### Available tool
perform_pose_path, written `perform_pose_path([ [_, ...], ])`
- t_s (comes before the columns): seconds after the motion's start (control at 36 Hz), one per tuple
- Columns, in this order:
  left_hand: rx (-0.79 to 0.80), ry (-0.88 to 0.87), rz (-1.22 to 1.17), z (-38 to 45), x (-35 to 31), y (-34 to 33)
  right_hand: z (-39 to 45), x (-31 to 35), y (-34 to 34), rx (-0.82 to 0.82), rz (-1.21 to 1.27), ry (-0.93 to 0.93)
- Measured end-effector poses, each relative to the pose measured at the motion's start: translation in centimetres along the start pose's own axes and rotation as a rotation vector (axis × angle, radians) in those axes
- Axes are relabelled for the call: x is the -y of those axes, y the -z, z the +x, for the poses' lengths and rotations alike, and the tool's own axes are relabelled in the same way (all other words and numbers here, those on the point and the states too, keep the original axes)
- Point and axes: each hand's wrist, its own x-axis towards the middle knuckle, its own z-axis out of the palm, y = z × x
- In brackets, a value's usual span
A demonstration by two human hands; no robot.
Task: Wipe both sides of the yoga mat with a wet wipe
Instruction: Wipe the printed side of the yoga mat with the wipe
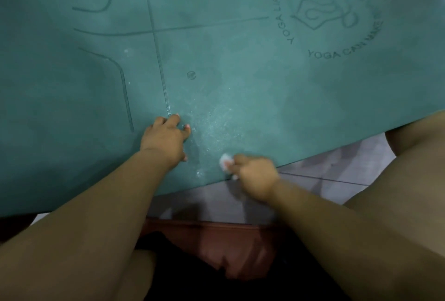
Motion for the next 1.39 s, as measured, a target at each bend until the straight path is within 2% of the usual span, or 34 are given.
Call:
perform_pose_path([
  [0.06,-0.001,0.003,-0.007,0.0,-0.1,0.1,-1.5,-4.2,1.2,0.025,-0.036,-0.333],
  [0.14,-0.013,0.007,-0.002,0.1,-0.3,0.1,-3.4,-8.7,3.4,-0.051,0.015,-0.782],
  [0.22,-0.009,0.013,0.003,0.1,-0.6,0.0,-2.9,-8.3,3.0,-0.086,0.09,-0.916],
  [0.28,-0.002,0.017,0.004,0.1,-0.8,0.0,-2.1,-5.4,1.4,-0.054,0.205,-0.825],
  [0.33,0.0,0.02,0.0,0.2,-0.9,-0.1,-1.4,-1.5,-0.5,-0.001,0.295,-0.617],
  [0.39,0.005,0.026,-0.007,0.2,-1.0,-0.2,-1.2,1.1,-0.9,0.04,0.274,-0.437],
  [0.47,0.012,0.039,-0.021,0.2,-1.3,-0.2,-1.4,-0.3,0.1,0.126,0.158,-0.277],
  [0.53,0.007,0.055,-0.036,0.3,-1.7,0.0,-1.8,-3.2,0.9,0.162,0.078,-0.325],
  [0.64,-0.002,0.083,-0.1,0.4,-2.8,0.1,-3.2,-9.3,3.3,0.024,0.073,-0.817],
  [0.72,-0.017,0.096,-0.168,0.5,-3.3,0.0,-2.9,-10.6,3.4,-0.053,0.16,-0.978],
  [0.78,-0.026,0.102,-0.209,0.5,-3.3,0.0,-2.1,-8.6,2.5,-0.104,0.258,-0.939],
  [0.83,-0.036,0.097,-0.242,0.4,-3.2,-0.1,-1.0,-5.3,1.4,-0.102,0.317,-0.715],
  [0.92,-0.042,0.092,-0.262,0.5,-3.0,0.0,-0.1,-1.1,0.7,0.055,0.281,-0.293],
  [0.97,-0.038,0.093,-0.268,0.6,-3.2,0.1,0.0,-1.2,1.1,0.161,0.135,-0.115],
  [1.03,-0.03,0.081,-0.239,0.6,-3.5,0.2,-0.2,-3.5,1.5,0.176,0.041,-0.138],
  [1.14,-0.039,0.02,-0.087,0.2,-5.1,-0.1,-2.1,-10.0,3.3,0.046,0.073,-0.629],
  [1.19,-0.019,-0.022,-0.023,0.0,-6.6,-0.5,-3.1,-12.0,4.2,0.029,0.055,-0.763],
  [1.25,0.023,-0.06,-0.006,0.1,-8.5,-0.9,-3.4,-12.4,4.5,0.053,0.033,-0.755],
  [1.39,0.052,-0.098,0.032,0.1,-13.2,-1.4,-3.8,-10.6,4.6,0.268,-0.068,-0.385],
])
